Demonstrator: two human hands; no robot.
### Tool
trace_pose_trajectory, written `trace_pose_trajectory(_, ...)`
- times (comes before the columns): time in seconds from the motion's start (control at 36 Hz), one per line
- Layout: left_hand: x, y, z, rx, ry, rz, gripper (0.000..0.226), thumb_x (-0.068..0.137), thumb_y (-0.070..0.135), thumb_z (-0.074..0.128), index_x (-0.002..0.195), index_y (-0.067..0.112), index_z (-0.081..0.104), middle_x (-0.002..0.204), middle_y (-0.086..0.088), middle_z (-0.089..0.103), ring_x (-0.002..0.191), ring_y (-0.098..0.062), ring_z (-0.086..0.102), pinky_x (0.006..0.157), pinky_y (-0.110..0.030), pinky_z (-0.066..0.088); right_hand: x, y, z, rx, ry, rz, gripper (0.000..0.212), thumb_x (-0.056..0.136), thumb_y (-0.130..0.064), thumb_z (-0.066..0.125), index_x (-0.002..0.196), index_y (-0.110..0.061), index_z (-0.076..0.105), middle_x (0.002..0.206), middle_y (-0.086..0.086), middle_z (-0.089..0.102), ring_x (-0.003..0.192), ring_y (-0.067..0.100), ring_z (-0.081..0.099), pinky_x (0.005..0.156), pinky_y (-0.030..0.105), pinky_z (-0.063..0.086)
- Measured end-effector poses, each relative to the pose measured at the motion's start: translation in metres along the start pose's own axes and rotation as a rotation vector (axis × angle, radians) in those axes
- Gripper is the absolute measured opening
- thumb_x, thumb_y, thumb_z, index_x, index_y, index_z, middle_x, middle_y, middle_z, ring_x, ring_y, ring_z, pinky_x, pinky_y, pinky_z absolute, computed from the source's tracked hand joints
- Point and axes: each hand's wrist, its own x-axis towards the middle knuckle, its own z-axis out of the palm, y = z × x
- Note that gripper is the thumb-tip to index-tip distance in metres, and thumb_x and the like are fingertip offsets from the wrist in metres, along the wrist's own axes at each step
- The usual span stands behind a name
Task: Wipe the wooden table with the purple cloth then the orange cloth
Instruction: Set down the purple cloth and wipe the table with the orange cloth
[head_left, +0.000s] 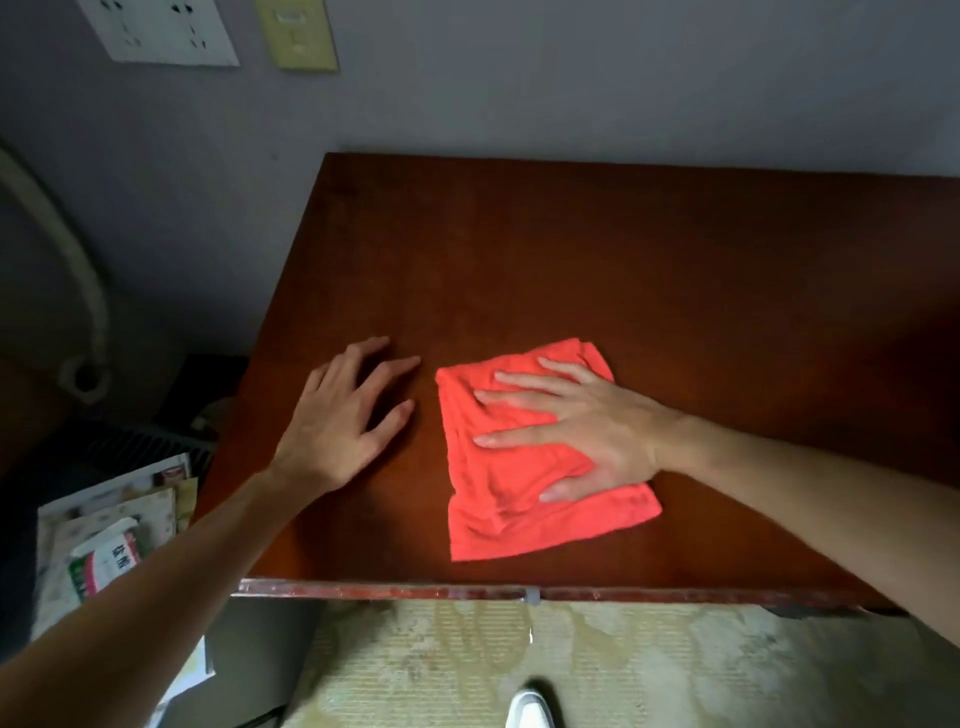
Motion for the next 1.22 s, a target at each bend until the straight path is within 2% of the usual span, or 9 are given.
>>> trace_pose_trajectory(0.14,0.000,0.000,0.004,0.041,-0.013,0.007,0.056,0.100,0.057,0.033,0.151,0.035,0.039,0.158,-0.002,0.032,0.151,-0.017,0.023,0.119,-0.030,0.011,0.045,0.079,-0.009,-0.049,0.011,-0.051,0.073,0.095,-0.072,0.042,0.161,-0.046,0.022,0.174,-0.005,0.008,0.160,0.019,0.001,0.127,0.054,0.006)
trace_pose_trajectory(0.28,-0.002,0.004,0.001,0.062,-0.049,0.009,0.055,0.102,0.056,0.032,0.152,0.034,0.038,0.159,-0.003,0.033,0.150,-0.021,0.028,0.120,-0.037,0.016,0.091,0.163,-0.026,-0.129,-0.013,-0.001,0.074,0.095,-0.078,0.024,0.162,-0.047,0.015,0.174,-0.005,0.006,0.160,0.022,0.007,0.125,0.056,0.014)
trace_pose_trajectory(0.42,0.001,0.005,0.001,0.077,-0.073,-0.013,0.054,0.103,0.055,0.032,0.154,0.036,0.033,0.161,0.000,0.030,0.153,-0.015,0.020,0.123,-0.031,0.005,0.134,0.237,-0.042,-0.156,-0.006,0.092,0.076,0.096,-0.079,0.019,0.163,-0.043,0.014,0.174,-0.003,0.007,0.159,0.024,0.011,0.123,0.055,0.020)
trace_pose_trajectory(0.61,0.004,0.000,0.002,0.061,-0.090,-0.008,0.056,0.102,0.056,0.036,0.155,0.039,0.031,0.165,0.003,0.025,0.154,-0.012,0.017,0.123,-0.032,0.008,0.169,0.291,-0.051,-0.115,0.028,0.195,0.079,0.094,-0.083,0.015,0.162,-0.044,0.014,0.173,-0.003,0.011,0.159,0.024,0.015,0.123,0.052,0.023)
trace_pose_trajectory(0.75,0.004,0.001,0.001,0.049,-0.073,-0.003,0.055,0.103,0.055,0.035,0.156,0.039,0.030,0.164,0.004,0.026,0.154,-0.012,0.017,0.122,-0.032,0.010,0.179,0.290,-0.049,0.015,0.119,0.459,0.096,0.077,-0.097,0.002,0.160,-0.051,0.016,0.173,-0.005,0.014,0.158,0.025,0.016,0.125,0.050,0.015)
trace_pose_trajectory(0.81,0.004,0.001,0.002,0.049,-0.063,0.010,0.055,0.103,0.054,0.036,0.155,0.037,0.032,0.164,0.003,0.027,0.154,-0.012,0.016,0.123,-0.031,0.009,0.180,0.285,-0.046,0.033,0.130,0.506,0.099,0.075,-0.098,0.002,0.160,-0.050,0.017,0.173,-0.004,0.013,0.159,0.025,0.014,0.126,0.052,0.011)
trace_pose_trajectory(0.97,0.005,0.003,0.001,0.052,-0.056,0.017,0.054,0.104,0.054,0.032,0.154,0.034,0.035,0.160,0.000,0.032,0.154,-0.015,0.019,0.123,-0.033,0.008,0.179,0.247,-0.033,0.039,0.183,0.695,0.073,0.097,-0.076,0.031,0.161,-0.047,0.015,0.173,-0.002,0.014,0.160,0.028,0.008,0.126,0.058,0.008)
trace_pose_trajectory(1.17,0.004,0.000,0.002,0.038,-0.010,0.055,0.055,0.102,0.056,0.030,0.152,0.034,0.037,0.160,-0.003,0.033,0.153,-0.015,0.018,0.123,-0.029,0.001,0.159,0.160,-0.020,0.069,0.193,0.770,0.069,0.100,-0.072,0.032,0.161,-0.047,0.014,0.174,-0.002,0.010,0.160,0.027,0.005,0.125,0.058,0.004)
trace_pose_trajectory(1.22,0.004,0.000,0.002,0.023,0.011,0.063,0.055,0.101,0.055,0.033,0.151,0.033,0.039,0.159,-0.004,0.034,0.152,-0.016,0.020,0.121,-0.029,0.004,0.152,0.126,-0.017,0.084,0.191,0.793,0.069,0.100,-0.072,0.030,0.161,-0.047,0.013,0.174,-0.003,0.009,0.160,0.027,0.003,0.126,0.058,0.003)
